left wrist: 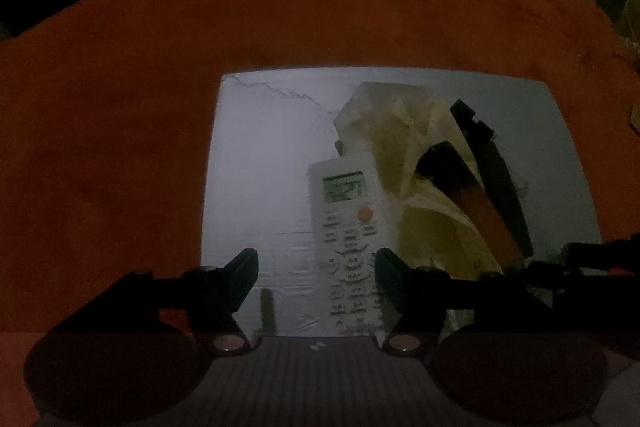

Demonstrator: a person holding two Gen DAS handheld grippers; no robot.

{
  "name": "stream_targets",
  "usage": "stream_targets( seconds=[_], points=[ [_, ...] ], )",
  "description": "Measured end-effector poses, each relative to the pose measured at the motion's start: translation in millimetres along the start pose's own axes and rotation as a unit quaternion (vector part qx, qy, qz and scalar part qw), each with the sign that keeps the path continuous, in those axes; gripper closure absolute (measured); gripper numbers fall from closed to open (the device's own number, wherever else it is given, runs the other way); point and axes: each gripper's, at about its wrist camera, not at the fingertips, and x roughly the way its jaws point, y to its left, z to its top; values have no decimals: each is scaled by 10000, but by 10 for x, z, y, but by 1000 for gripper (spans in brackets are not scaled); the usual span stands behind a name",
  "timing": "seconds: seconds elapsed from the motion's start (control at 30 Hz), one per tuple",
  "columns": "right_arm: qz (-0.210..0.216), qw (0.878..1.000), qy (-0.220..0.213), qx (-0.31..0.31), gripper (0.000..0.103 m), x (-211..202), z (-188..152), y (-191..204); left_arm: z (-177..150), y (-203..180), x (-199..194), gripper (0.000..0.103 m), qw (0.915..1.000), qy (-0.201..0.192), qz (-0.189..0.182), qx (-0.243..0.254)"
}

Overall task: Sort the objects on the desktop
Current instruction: 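Grasp the white remote with the left tool while the right tool grasps the clear glass tube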

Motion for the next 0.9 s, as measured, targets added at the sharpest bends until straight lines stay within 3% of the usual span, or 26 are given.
stream_targets(
  seconds=[0.3, 0.43, 0.53, 0.57, 0.8, 0.9],
  points=[
    [15, 9997, 130, 199, 64, 31, 88, -17, 49, -35, 77, 29, 10000, 51, -19, -30],
    [-47, 10000, 52, 43, 70, 27, 60, 6, 31, -73, 167, 24, 9997, 178, 142, 61],
    [-40, 10000, -6, 8, 71, 7, 23, -11, 16, -50, 198, 6, 9995, 158, 276, 65],
    [-25, 10000, -25, 18, 71, -4, 11, -23, 13, -39, 207, 5, 9994, 149, 308, 59],
    [113, 9989, -162, 417, 71, -42, -54, -154, 39, 6, 234, 9, 9998, 212, 35, 42],
    [107, 9983, -222, 521, 71, -86, -126, -213, 31, 13, 251, 25, 9995, 262, -142, 45]
  ],
)
